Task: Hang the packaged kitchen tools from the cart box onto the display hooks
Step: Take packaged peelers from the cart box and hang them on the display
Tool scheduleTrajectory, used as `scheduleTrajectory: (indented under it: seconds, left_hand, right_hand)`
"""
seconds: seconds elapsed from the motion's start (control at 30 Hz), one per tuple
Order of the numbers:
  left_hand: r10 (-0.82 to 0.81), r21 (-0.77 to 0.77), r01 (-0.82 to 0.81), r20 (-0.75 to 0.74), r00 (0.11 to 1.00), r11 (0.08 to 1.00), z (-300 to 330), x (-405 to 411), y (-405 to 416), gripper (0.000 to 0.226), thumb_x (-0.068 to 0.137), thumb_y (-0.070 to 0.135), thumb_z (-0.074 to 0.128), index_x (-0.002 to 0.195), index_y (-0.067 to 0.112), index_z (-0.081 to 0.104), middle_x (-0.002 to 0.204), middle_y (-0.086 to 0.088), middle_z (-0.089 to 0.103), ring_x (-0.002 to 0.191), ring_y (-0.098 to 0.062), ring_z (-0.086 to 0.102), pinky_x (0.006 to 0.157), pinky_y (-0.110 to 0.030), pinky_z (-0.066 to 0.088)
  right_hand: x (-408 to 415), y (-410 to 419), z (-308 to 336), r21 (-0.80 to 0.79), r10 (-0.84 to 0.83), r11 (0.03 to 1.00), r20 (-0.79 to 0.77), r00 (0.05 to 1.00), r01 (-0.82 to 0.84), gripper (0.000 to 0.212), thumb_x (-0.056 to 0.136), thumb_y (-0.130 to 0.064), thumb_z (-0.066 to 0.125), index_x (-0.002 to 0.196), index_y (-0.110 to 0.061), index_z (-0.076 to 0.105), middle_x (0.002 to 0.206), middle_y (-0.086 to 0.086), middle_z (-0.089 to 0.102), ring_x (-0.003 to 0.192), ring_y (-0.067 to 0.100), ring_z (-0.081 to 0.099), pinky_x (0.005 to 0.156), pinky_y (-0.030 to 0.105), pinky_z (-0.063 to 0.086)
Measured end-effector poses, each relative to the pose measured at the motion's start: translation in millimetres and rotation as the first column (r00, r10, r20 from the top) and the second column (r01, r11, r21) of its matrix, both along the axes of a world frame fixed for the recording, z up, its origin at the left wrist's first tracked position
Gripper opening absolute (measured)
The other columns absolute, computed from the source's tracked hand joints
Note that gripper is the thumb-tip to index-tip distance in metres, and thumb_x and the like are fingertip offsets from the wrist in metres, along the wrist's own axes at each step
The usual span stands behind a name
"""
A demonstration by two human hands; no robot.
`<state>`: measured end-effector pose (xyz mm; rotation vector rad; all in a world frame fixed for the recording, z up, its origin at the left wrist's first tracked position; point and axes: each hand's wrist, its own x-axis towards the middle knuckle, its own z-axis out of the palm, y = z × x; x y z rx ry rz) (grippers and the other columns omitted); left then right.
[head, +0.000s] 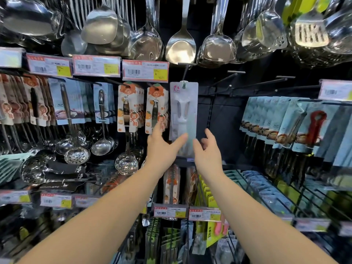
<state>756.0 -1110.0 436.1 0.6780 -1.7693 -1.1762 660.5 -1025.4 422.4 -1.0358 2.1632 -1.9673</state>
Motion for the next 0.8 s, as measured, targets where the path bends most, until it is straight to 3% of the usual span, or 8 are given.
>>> scheduleTrajectory:
  seconds: [0.1, 0.2, 0.3, 0.47, 0.63, 0.8]
  left_hand:
    - [0.245, -0.247, -0.245, -0.031, 0.969, 0.938, -23.4, -1.4, 15.1, 0.077, 0.088, 0.039, 0.070, 0.151, 0.018, 0.032, 0.156, -0.009, 0.028, 0.144, -0.023, 0.025, 0.113, -0.032, 0.021]
    - [0.247, -0.409, -0.222, 0.008, 0.969, 0.885, -37.2, -17.6, 39.6, 0.068, 0.090, 0.038, 0.068, 0.147, 0.015, 0.040, 0.155, -0.010, 0.031, 0.143, -0.025, 0.026, 0.116, -0.034, 0.019]
    - [0.176, -0.511, -0.054, 0.194, 0.965, 0.858, -39.0, -45.4, 73.0, 0.066, 0.091, 0.046, 0.063, 0.148, 0.021, 0.040, 0.155, -0.006, 0.034, 0.142, -0.025, 0.030, 0.117, -0.038, 0.021]
    - [0.079, -0.513, 0.245, 0.529, 0.845, 0.823, -41.6, -115.0, 158.0, 0.066, 0.094, 0.056, 0.050, 0.152, 0.028, 0.033, 0.159, -0.005, 0.030, 0.146, -0.028, 0.025, 0.120, -0.042, 0.022]
    - [-0.034, -0.492, 0.482, 0.674, 0.738, 0.725, -52.8, -193.5, 305.8, 0.070, 0.094, 0.062, 0.046, 0.152, 0.026, 0.032, 0.158, -0.006, 0.030, 0.145, -0.030, 0.027, 0.117, -0.047, 0.026]
    - [-0.141, -0.488, 0.674, 0.744, 0.653, 0.554, -62.3, -262.3, 473.1, 0.071, 0.094, 0.063, 0.042, 0.151, 0.023, 0.031, 0.155, -0.009, 0.034, 0.141, -0.033, 0.031, 0.114, -0.045, 0.031]
  right_hand:
    - [-11.1, 19.9, -17.6, 0.050, -0.062, 0.997, 0.035, 0.997, 0.060, 0.057, 0.100, -0.034, 0.050, 0.151, -0.028, 0.027, 0.147, 0.003, 0.043, 0.130, 0.018, 0.045, 0.100, 0.029, 0.037]
    - [-27.4, 48.9, -34.8, 0.122, -0.132, 0.984, 0.027, 0.991, 0.128, 0.056, 0.099, -0.035, 0.050, 0.150, -0.027, 0.029, 0.147, 0.001, 0.044, 0.130, 0.018, 0.046, 0.099, 0.031, 0.038]
    - [-50.2, 86.9, -41.3, 0.164, -0.215, 0.963, -0.016, 0.976, 0.215, 0.056, 0.098, -0.036, 0.052, 0.149, -0.028, 0.031, 0.146, 0.001, 0.046, 0.127, 0.019, 0.050, 0.101, 0.038, 0.044]
    - [-101.0, 194.8, -47.1, 0.299, -0.336, 0.883, -0.138, 0.932, 0.362, 0.057, 0.098, -0.034, 0.053, 0.150, -0.024, 0.031, 0.147, 0.003, 0.044, 0.128, 0.023, 0.049, 0.100, 0.040, 0.046]
    - [-156.4, 371.9, -63.4, 0.496, -0.494, 0.640, -0.319, 0.809, 0.587, 0.055, 0.099, -0.041, 0.048, 0.149, -0.022, 0.034, 0.145, 0.004, 0.043, 0.131, 0.026, 0.043, 0.101, 0.040, 0.044]
    - [-190.9, 549.6, -72.2, 0.558, -0.623, 0.401, -0.416, 0.663, 0.727, 0.047, 0.096, -0.044, 0.049, 0.137, -0.022, 0.048, 0.134, 0.004, 0.053, 0.122, 0.025, 0.049, 0.095, 0.038, 0.046]
